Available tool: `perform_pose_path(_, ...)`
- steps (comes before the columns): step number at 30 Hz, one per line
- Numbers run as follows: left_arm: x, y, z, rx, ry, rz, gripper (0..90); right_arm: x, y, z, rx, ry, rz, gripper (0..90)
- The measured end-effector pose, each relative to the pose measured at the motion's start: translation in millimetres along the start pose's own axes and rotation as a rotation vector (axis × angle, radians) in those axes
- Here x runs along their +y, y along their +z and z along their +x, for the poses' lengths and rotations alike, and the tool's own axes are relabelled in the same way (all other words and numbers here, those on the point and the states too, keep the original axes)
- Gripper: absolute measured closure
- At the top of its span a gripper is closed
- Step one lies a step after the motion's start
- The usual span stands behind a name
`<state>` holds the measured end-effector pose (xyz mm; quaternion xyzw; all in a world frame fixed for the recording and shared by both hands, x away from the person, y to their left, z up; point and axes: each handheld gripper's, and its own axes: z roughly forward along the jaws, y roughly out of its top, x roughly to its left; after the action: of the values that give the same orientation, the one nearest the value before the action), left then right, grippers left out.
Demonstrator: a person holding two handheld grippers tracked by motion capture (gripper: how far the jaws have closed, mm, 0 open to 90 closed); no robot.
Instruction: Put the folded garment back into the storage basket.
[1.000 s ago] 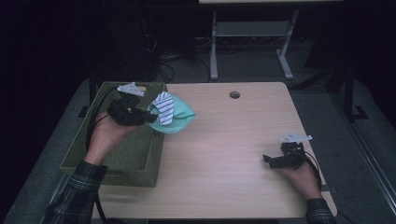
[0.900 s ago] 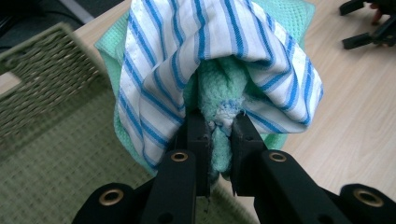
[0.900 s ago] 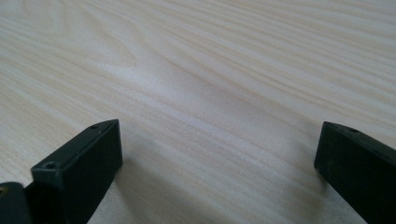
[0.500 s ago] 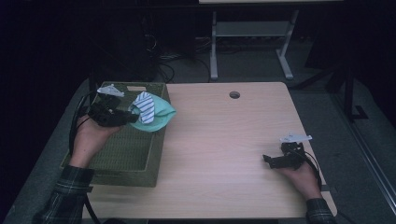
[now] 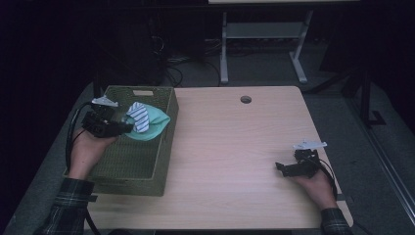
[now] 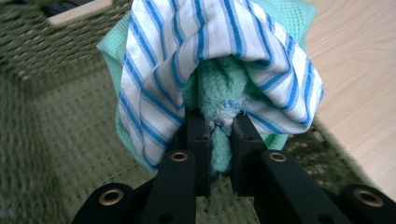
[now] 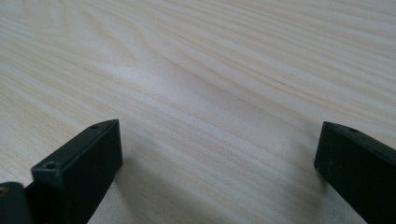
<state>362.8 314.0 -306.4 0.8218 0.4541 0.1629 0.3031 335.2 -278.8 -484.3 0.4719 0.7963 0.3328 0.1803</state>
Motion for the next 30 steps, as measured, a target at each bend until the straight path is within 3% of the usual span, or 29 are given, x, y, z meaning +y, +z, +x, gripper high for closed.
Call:
perform_pose_path(7, -15.3, 11.1, 12.5, 0.053, -0.029, 0.019, 80.4, 0.0, 0.0, -0.1, 0.000, -0.001, 0.000, 0.4)
perform_pose_path(16, -39.7, 30.1, 23.6, 0.069, -0.086, 0.029, 80.4, 0.0, -0.1, -0.1, 0.001, 0.000, 0.001, 0.4)
perform_pose_path(23, -51.4, 46.2, 26.7, 0.061, -0.101, 0.038, 80.3, 0.0, 0.0, -0.1, 0.001, 0.000, 0.000, 0.4)
perform_pose_path(30, -55.9, 59.5, 25.9, 0.061, -0.088, 0.064, 80.4, 0.0, -0.1, 0.1, 0.001, 0.001, 0.001, 0.4)
